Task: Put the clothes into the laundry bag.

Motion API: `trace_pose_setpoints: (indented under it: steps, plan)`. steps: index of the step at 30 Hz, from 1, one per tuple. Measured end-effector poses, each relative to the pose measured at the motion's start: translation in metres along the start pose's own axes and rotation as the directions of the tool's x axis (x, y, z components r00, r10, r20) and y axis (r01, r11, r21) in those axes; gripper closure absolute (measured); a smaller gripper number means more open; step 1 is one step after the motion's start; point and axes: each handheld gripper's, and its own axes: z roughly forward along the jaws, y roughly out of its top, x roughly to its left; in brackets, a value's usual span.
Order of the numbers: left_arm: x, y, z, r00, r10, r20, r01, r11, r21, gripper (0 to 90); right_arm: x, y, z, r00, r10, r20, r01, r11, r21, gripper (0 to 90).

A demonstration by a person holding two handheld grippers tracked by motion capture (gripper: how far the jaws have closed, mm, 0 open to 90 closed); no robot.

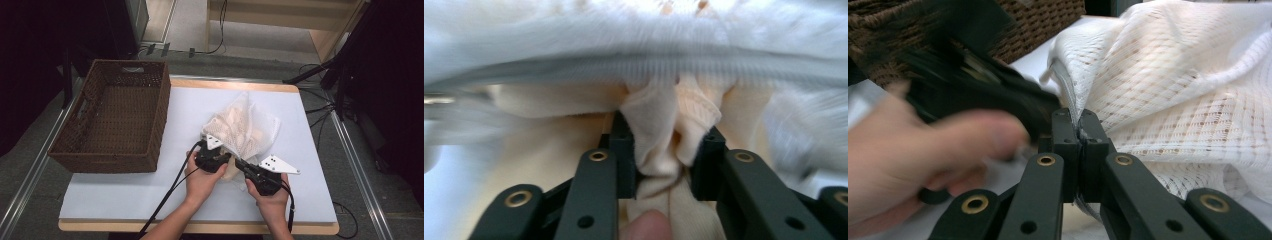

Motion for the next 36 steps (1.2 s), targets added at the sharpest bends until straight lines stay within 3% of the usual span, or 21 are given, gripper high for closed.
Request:
trace_pose_setpoints:
  steps: [1, 3, 6, 9, 12, 14, 16, 17, 18, 19, 22, 24, 26, 30, 32, 33, 34, 36]
  plan:
    - [0.000, 0.001, -0.001, 0.9998, 0.019, -0.003, -0.019, 0.9998, 0.009, 64.7, -0.002, -0.001, 0.000, 1.0000, 0.004, 0.003, -0.004, 1.000, 0.002, 89.1]
    - [0.002, 0.003, -0.009, 0.9992, 0.008, 0.039, -0.009, 0.9998, 0.017, 56.9, -0.004, -0.001, 0.000, 0.9999, 0.011, 0.010, -0.011, 1.000, 0.004, 89.2]
    - [0.007, -0.002, -0.031, 0.9975, 0.010, 0.070, -0.007, 0.9991, -0.042, 46.1, -0.007, -0.001, -0.001, 0.9996, 0.019, 0.020, -0.019, 1.000, 0.002, 89.2]
    - [0.013, -0.011, -0.048, 0.9969, 0.025, 0.075, -0.021, 0.9985, -0.050, 37.4, -0.008, -0.001, -0.002, 0.9993, 0.026, 0.028, -0.026, 1.000, 0.005, 89.1]
    - [0.014, -0.019, -0.055, 0.9990, 0.031, 0.031, -0.030, 0.9987, -0.041, 30.3, -0.009, -0.001, -0.002, 0.9992, 0.026, 0.029, -0.026, 1.000, 0.002, 89.1]
    - [0.012, -0.021, -0.048, 0.9993, 0.031, -0.021, -0.031, 0.9995, -0.007, 23.6, -0.008, -0.001, -0.001, 0.9991, 0.030, 0.030, -0.030, 1.000, 0.002, 89.1]
    - [0.012, -0.022, -0.038, 0.9954, -0.018, -0.094, 0.023, 0.9987, 0.046, 15.4, -0.007, -0.001, 0.000, 0.9993, 0.023, 0.031, -0.024, 1.000, 0.003, 89.1]
    - [0.013, -0.022, -0.034, 0.9934, -0.046, -0.105, 0.052, 0.9970, 0.056, 15.4, -0.007, -0.001, 0.000, 0.9993, 0.023, 0.031, -0.023, 1.000, 0.005, 89.2]
    - [0.012, -0.021, -0.033, 0.9936, -0.050, -0.101, 0.055, 0.9976, 0.043, 15.5, -0.006, -0.001, 0.000, 0.9993, 0.023, 0.030, -0.023, 1.000, 0.004, 89.1]
    - [0.010, -0.020, -0.034, 0.9936, -0.045, -0.104, 0.049, 0.9981, 0.038, 20.2, -0.006, -0.002, 0.000, 0.9993, 0.024, 0.027, -0.024, 1.000, 0.006, 89.1]
    - [0.003, -0.017, -0.039, 0.9958, -0.001, -0.091, 0.001, 1.0000, 0.002, 57.5, -0.007, -0.002, 0.000, 0.9996, 0.021, 0.021, -0.021, 1.000, 0.008, 89.1]
    - [0.001, -0.013, -0.040, 0.9977, 0.017, -0.066, -0.017, 0.9998, -0.004, 73.9, -0.008, -0.002, 0.001, 0.9996, 0.023, 0.017, -0.023, 1.000, 0.005, 89.1]
    - [-0.004, -0.008, -0.038, 0.9992, 0.031, -0.023, -0.031, 0.9995, 0.004, 78.1, -0.006, -0.002, 0.001, 0.9998, 0.018, 0.013, -0.018, 1.000, 0.005, 89.1]
    - [-0.021, 0.005, -0.044, 0.9936, 0.069, 0.090, -0.061, 0.9947, -0.083, 80.4, -0.002, 0.000, 0.000, 0.9999, 0.008, 0.011, -0.008, 1.000, -0.012, 89.1]
    - [-0.021, 0.012, -0.047, 0.9900, 0.039, 0.136, -0.019, 0.9896, -0.143, 80.3, -0.002, 0.002, -0.003, 0.9998, 0.005, 0.019, -0.005, 1.000, -0.023, 89.2]
    - [-0.020, 0.012, -0.046, 0.9917, 0.035, 0.124, -0.015, 0.9878, -0.155, 80.1, -0.003, 0.002, -0.005, 0.9997, 0.011, 0.023, -0.010, 0.999, -0.030, 89.2]
    - [-0.017, 0.012, -0.040, 0.9927, 0.018, 0.120, 0.000, 0.9897, -0.143, 79.7, -0.005, 0.002, -0.006, 0.9996, 0.018, 0.022, -0.018, 0.999, -0.034, 89.2]
    - [-0.010, 0.005, -0.018, 0.9903, -0.015, 0.138, 0.018, 0.9996, -0.023, 77.5, -0.008, 0.001, -0.007, 0.9993, 0.024, 0.028, -0.023, 0.999, -0.025, 89.2]
